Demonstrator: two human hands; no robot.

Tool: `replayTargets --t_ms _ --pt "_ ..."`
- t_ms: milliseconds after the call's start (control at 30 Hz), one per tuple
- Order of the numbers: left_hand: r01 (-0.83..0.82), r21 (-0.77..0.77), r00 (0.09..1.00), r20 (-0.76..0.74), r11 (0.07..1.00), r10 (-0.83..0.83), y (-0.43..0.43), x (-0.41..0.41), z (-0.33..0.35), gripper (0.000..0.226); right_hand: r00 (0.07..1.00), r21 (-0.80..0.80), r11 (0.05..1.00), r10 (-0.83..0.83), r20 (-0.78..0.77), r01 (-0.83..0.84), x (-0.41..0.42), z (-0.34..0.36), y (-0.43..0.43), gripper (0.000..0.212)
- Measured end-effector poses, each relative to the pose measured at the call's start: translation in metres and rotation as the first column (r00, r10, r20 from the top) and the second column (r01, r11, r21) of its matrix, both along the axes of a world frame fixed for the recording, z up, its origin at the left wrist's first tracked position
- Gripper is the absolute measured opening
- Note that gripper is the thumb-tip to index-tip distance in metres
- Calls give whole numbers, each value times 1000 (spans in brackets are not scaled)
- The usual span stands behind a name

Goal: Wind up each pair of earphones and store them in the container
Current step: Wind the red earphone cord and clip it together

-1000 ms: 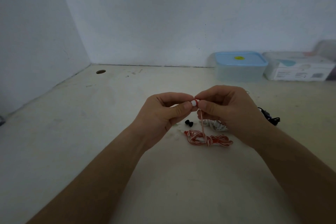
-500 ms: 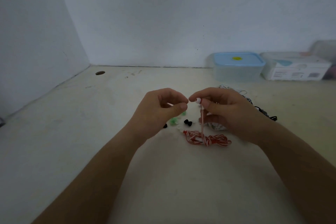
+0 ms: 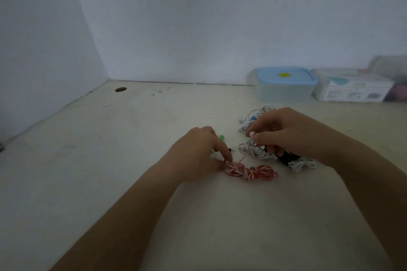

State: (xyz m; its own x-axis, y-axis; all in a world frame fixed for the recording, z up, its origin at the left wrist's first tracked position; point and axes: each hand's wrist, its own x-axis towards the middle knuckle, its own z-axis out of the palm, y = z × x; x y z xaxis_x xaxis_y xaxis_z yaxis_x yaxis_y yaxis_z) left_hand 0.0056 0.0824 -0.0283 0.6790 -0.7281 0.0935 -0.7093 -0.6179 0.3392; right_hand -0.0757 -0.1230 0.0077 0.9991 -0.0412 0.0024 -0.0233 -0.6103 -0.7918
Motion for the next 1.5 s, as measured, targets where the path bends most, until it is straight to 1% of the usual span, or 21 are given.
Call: replayTargets --t_ms 100,200,300,367,467,533,600,667,733,767,800,867,933,1033,1100,1133,1233,1300,1367,1433,1500 --pt "-2 -43 1000 28 999 3 -1 -1 -1 18 1000 -163 986 17 2 -16 -1 -1 4 12" --pt "-18 -157 999 39 987 24 1 1 1 14 1000 -260 965 22 -16 -26 -3 -6 5 13" --pt "-44 -278 999 -19 959 41 3 1 2 15 999 -367 930 10 -32 -21 -4 -10 10 18" --pt "-42 -311 998 -60 950 24 3 0 4 17 1000 -490 872 2 -28 -15 -5 -11 17 21" --pt "-45 -371 995 -103 928 6 2 1 5 19 1000 -659 751 20 -16 -25 -6 -14 26 27" --pt "-63 -413 991 -132 909 9 1 1 4 18 1000 -707 707 12 24 8 -7 -14 29 29" --pt "-69 -449 987 -159 891 -3 -1 0 3 19 999 -719 694 6 50 32 -6 -12 29 27" --pt "-78 -485 981 -194 871 -20 -3 -2 2 21 998 -711 701 -13 64 55 -6 -9 27 22" --pt "-92 -534 975 -220 840 -33 -5 -5 2 24 992 -646 756 -33 121 104 -2 -10 23 24" --pt "-96 -561 975 -220 822 -37 -6 -6 2 25 988 -565 816 -47 148 123 1 -10 22 24" --pt "-98 -586 977 -212 805 -35 -8 -7 2 26 984 -446 886 -59 169 130 3 -11 21 22" --pt "-102 -630 982 -187 770 -23 -11 -8 1 25 985 -170 981 -69 160 96 5 -9 24 20" --pt "-103 -657 986 -167 747 -11 -14 -7 1 22 991 29 997 -74 116 71 4 -8 26 18" --pt "-112 -655 982 -189 747 -19 -16 -4 1 22 990 171 981 -110 91 93 5 -8 21 9" --pt "-129 -625 980 -199 770 2 -17 1 1 17 988 205 971 -141 69 124 8 -8 15 8" --pt "-144 -594 983 -180 792 43 -17 4 2 14 986 217 967 -152 60 136 9 -7 12 9" --pt "-188 -412 982 -82 892 170 -20 11 9 15 987 246 959 -156 39 142 12 -4 5 16" --pt "-176 -274 984 -27 945 175 -24 11 15 16 992 198 973 -126 20 120 13 -1 3 20" --pt "-143 -157 989 9 977 146 -30 10 18 16 996 106 990 -91 11 90 15 1 1 21" --pt "-136 -89 990 21 987 139 -36 10 18 16 998 25 998 -55 1 55 18 3 0 21" --pt "-147 -35 989 4 988 148 -39 11 16 15 999 -14 999 -34 2 34 20 3 1 21"
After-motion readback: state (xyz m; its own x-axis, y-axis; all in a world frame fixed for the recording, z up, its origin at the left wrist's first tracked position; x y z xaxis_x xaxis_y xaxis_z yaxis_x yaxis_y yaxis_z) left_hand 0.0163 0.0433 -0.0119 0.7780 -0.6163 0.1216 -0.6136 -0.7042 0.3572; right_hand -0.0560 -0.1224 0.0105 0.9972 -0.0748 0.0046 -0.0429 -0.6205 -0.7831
